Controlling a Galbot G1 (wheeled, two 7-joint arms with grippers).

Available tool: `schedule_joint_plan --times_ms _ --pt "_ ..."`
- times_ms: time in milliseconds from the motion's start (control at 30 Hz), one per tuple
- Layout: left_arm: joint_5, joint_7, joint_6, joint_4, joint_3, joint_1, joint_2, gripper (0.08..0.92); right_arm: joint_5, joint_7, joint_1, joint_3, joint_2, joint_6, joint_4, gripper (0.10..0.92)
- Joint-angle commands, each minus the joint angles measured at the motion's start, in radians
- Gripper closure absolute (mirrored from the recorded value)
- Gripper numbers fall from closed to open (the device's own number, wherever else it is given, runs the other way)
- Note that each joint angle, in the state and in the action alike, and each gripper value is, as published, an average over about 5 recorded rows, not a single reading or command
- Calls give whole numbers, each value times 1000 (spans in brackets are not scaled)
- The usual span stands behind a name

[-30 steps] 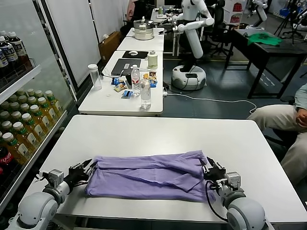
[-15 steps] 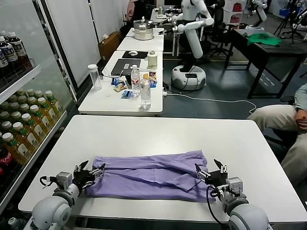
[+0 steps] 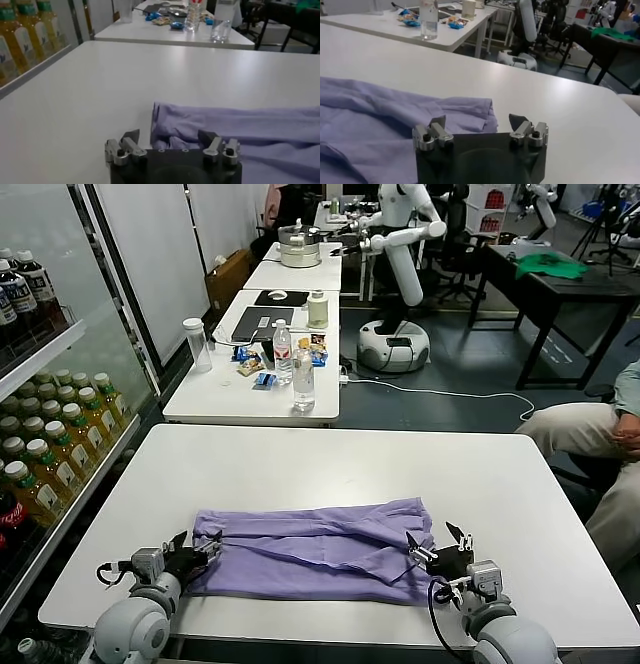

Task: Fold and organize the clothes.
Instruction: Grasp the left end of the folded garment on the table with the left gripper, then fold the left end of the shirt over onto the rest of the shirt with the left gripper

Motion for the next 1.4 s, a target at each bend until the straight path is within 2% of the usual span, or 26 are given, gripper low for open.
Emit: schedule_joint_plan --times_ms 33,300,500,633,767,833,967,1100,1233,1400 --pt "-40 -68 12 -17 20 19 -25 354 -10 -1 -3 -5 1 -1 -1 203" --pt "-4 -46 11 -32 5 16 -22 579 -15 -3 0 -11 5 -1 -8 203" --pt "120 -18 11 -81 -44 -27 37 753 -19 -4 4 -11 3 -4 -6 203" --pt "269 -8 12 -108 -134 4 88 862 -22 -4 23 -13 3 -7 -1 203" --pt "419 54 12 -79 -285 77 134 897 -24 -4 46 -19 6 -10 4 203" --pt "446 59 12 -48 -347 95 156 897 -24 -4 55 -22 7 -12 8 203" --pt "408 54 13 -39 -377 100 181 897 -27 -4 69 -21 4 -13 19 203" --pt "193 58 13 -164 -307 93 154 897 -28 -4 73 -6 2 -17 34 203" --pt "-199 79 12 -319 -172 70 66 897 -29 -4 65 10 3 -20 44 203" --pt "-211 104 12 -365 48 11 -76 897 -36 -2 52 19 6 -22 44 203"
